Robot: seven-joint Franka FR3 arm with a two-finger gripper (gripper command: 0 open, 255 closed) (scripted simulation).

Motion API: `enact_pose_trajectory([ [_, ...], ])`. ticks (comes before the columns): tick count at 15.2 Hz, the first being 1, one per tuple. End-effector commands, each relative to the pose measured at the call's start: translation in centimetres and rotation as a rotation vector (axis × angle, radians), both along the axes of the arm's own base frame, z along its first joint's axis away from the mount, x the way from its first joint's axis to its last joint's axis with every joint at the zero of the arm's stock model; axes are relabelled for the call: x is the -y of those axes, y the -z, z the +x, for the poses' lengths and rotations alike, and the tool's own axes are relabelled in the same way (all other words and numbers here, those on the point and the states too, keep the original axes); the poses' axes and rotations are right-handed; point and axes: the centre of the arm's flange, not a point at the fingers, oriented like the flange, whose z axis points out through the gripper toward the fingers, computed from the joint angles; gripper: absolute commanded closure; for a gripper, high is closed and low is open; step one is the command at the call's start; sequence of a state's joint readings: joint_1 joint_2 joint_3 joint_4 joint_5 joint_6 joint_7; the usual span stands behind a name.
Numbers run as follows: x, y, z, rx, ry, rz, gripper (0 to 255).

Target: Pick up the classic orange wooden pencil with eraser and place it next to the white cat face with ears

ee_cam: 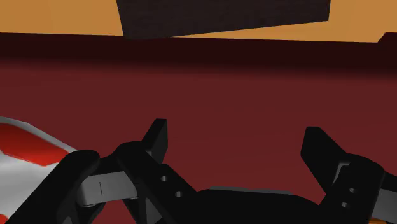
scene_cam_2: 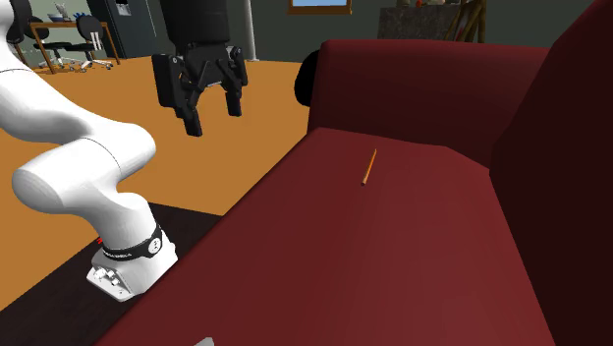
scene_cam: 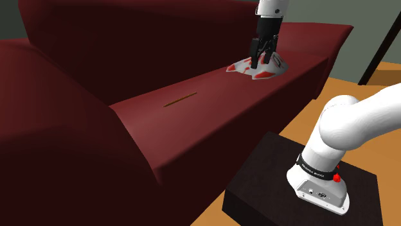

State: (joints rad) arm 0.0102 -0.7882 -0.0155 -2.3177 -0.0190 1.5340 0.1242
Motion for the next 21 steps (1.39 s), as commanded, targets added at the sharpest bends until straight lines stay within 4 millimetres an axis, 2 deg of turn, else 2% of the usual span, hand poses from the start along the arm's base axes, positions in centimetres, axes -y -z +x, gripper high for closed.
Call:
enact_pose_trajectory([
  [1,0.0,0.0,0.0,0.000,0.000,0.000,0],
  [5,-4.6,2.0,0.5,0.035,0.245,0.020,0],
  [10,-9.9,4.2,2.8,0.079,0.552,0.045,0],
  [16,-15.1,6.6,7.6,0.132,0.920,0.074,0],
  [21,-17.9,8.3,12.9,0.175,1.226,0.099,0],
])
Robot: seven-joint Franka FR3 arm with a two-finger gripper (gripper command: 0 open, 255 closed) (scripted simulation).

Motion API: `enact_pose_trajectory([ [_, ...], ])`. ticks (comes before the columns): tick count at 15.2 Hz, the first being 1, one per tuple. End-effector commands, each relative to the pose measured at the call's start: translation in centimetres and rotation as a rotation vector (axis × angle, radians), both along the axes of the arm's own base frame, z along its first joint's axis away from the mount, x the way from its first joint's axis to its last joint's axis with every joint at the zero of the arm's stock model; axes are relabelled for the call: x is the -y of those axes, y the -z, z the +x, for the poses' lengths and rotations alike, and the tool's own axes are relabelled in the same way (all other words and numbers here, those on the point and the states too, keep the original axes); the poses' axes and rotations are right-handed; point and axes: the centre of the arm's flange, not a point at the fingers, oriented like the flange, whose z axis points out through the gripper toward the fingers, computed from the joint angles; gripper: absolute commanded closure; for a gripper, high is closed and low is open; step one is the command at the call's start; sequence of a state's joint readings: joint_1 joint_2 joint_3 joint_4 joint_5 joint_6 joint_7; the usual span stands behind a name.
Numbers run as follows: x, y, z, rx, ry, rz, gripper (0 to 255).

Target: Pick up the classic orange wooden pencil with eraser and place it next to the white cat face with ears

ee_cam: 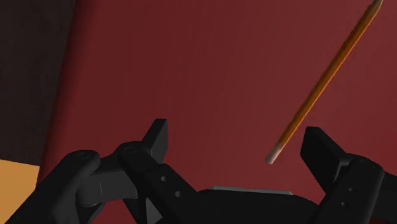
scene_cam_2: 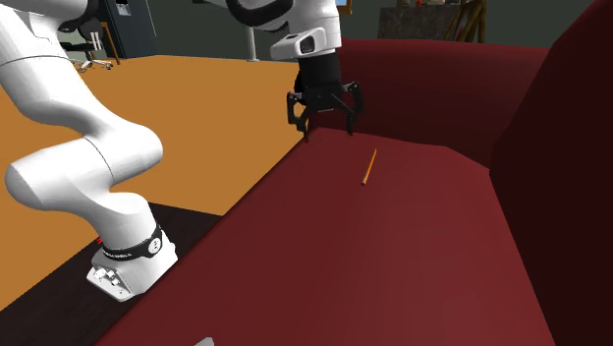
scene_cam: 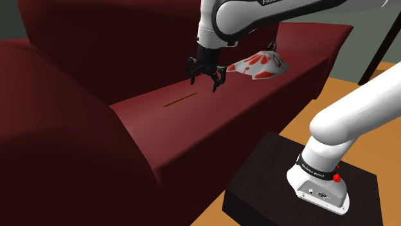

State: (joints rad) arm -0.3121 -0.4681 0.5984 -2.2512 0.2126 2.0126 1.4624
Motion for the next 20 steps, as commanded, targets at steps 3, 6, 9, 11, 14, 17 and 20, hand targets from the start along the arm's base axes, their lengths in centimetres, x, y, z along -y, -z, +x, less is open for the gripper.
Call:
enact_pose_trajectory([
  [3,-1.5,1.3,4.4,0.037,0.257,0.024,0],
  [6,-1.8,1.8,7.2,0.058,0.400,0.036,0],
  [9,-1.7,3.4,7.6,0.058,0.400,0.036,0],
  [11,-1.6,4.4,7.8,0.058,0.400,0.036,0],
  [14,-1.5,5.7,8.1,0.058,0.400,0.036,0],
  [17,-1.5,5.7,8.1,0.058,0.400,0.036,0],
  [20,-1.5,5.7,8.1,0.058,0.400,0.036,0],
])
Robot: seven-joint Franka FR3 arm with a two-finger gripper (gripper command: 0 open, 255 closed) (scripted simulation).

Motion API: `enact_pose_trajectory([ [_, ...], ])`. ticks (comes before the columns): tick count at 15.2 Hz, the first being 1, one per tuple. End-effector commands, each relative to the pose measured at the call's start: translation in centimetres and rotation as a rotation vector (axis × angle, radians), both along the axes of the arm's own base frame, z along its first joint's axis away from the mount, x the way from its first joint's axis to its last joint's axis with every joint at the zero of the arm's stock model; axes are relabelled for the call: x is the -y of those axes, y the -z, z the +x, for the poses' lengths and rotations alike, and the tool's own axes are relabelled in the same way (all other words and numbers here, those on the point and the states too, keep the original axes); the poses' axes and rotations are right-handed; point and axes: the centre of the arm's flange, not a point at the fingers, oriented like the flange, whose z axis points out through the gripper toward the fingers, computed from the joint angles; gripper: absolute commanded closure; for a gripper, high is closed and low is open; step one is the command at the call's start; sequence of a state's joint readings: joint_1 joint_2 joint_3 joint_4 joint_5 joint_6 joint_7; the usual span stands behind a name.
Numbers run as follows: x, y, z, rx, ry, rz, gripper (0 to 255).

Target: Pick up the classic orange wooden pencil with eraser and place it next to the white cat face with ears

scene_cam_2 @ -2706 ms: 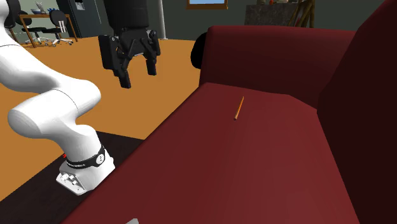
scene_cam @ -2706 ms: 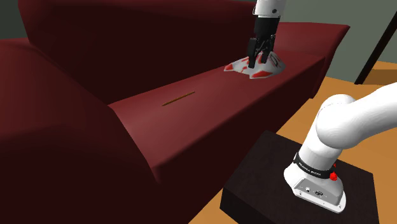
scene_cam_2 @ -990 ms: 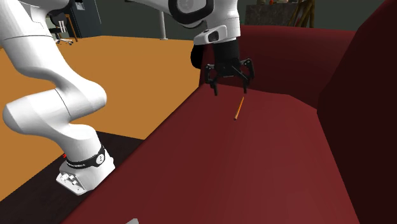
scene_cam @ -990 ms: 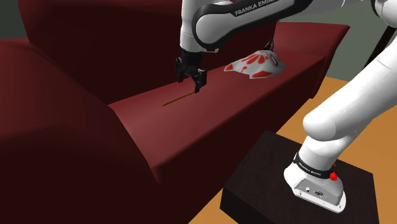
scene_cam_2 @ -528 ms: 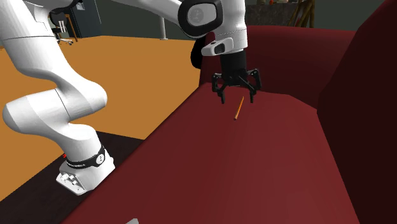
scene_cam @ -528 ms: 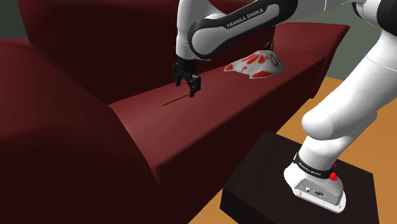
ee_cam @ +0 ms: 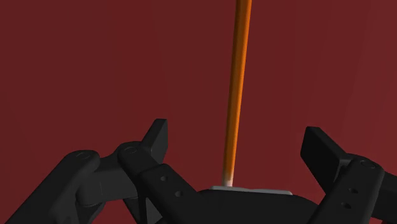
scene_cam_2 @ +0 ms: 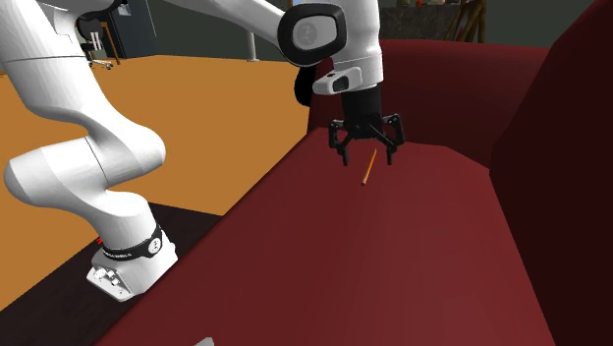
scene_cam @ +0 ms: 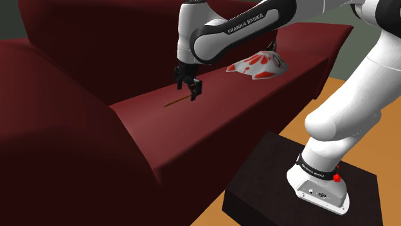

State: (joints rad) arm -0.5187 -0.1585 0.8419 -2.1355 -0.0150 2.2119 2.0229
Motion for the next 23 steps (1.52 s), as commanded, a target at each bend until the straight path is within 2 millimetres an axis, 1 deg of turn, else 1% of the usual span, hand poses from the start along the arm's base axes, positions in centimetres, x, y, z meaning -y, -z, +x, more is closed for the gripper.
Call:
enact_pose_trajectory([
  [1,0.0,0.0,0.0,0.000,0.000,0.000,0],
  [2,0.0,0.0,0.0,0.000,0.000,0.000,255],
  [11,0.0,0.0,0.0,0.000,0.000,0.000,255],
  [23,0.0,-6.3,0.0,0.000,0.000,0.000,255],
])
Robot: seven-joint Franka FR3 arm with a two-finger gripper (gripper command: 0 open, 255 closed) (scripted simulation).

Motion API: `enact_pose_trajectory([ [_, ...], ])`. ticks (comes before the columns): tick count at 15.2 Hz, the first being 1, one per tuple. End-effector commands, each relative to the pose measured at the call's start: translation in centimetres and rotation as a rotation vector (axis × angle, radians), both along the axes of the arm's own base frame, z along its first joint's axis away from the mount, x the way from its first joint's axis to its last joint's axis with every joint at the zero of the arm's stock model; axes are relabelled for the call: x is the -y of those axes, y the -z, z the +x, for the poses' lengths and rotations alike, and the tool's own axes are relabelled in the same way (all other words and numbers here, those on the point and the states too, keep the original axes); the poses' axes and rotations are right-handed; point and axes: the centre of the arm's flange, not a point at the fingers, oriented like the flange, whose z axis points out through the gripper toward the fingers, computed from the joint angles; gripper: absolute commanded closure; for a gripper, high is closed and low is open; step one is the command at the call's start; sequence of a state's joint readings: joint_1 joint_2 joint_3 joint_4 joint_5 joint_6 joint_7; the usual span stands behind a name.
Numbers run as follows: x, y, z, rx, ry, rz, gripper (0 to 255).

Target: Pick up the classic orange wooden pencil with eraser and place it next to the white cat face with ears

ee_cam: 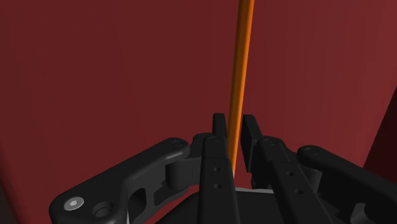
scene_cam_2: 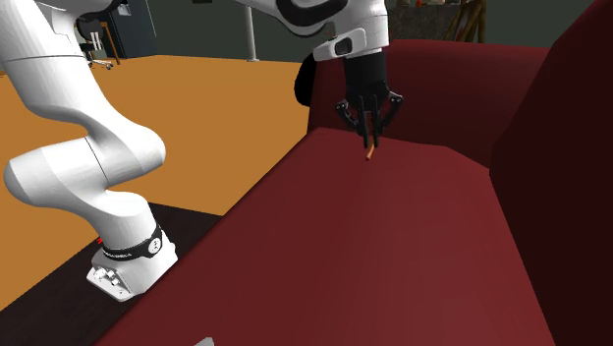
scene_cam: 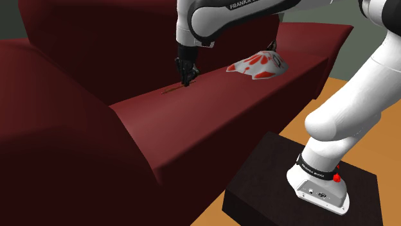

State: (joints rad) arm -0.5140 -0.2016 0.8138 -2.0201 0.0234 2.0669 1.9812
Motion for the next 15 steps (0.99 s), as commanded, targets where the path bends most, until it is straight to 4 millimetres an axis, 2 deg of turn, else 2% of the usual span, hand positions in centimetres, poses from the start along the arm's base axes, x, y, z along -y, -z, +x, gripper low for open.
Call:
enact_pose_trajectory([
  [1,0.0,-1.1,0.0,0.000,0.000,0.000,255],
  [15,0.0,-8.4,0.0,0.000,0.000,0.000,255],
])
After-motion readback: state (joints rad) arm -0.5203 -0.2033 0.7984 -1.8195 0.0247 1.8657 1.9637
